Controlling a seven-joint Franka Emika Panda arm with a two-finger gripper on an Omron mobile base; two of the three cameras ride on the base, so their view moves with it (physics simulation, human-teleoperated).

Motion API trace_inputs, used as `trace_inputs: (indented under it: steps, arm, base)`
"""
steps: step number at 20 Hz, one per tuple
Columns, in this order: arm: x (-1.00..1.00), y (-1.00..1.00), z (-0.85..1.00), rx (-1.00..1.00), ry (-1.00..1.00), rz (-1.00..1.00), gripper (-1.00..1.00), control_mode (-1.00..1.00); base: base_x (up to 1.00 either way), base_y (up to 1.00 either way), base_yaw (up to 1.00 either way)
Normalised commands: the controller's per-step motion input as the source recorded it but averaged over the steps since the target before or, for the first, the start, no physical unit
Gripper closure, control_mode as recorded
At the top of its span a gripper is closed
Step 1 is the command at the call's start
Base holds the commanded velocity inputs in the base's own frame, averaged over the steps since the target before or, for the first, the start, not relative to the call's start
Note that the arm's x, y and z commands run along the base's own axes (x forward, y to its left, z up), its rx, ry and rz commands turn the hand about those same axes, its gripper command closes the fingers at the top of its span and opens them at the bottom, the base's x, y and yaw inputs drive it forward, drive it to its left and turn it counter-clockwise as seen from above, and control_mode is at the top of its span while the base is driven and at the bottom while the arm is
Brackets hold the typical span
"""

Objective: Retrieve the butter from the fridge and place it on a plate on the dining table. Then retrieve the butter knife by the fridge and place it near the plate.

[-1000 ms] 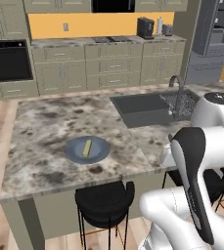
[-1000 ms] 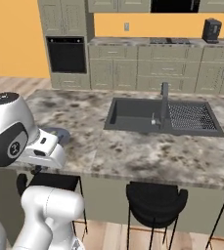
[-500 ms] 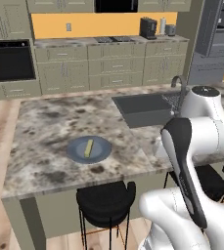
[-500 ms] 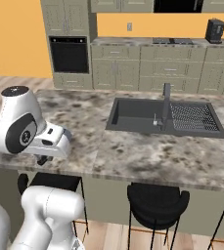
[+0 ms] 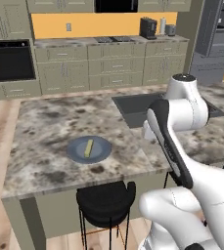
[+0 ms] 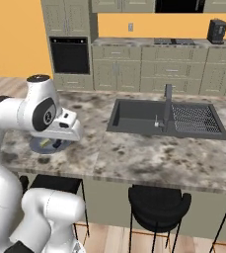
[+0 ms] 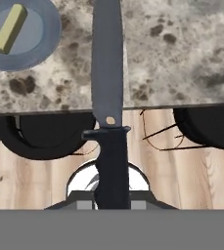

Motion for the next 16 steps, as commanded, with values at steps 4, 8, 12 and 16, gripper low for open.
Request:
trace_inputs:
  steps: [4, 8, 12, 16]
  arm:
    - [0.71, 0.08, -0.17, 0.00, 0.00, 0.02, 1.00, -1.00]
    - [0.70, 0.17, -0.30, 0.00, 0.00, 0.04, 1.00, -1.00]
    - [0.71, 0.17, -0.41, 0.00, 0.00, 0.05, 1.00, -1.00]
    - [0.69, 0.14, -0.43, 0.00, -0.06, 0.07, 1.00, -1.00]
  base:
    - [0.00, 0.00, 0.00]
    - [0.00, 0.00, 0.00]
    - [0.00, 0.00, 0.00]
    - [0.00, 0.00, 0.00]
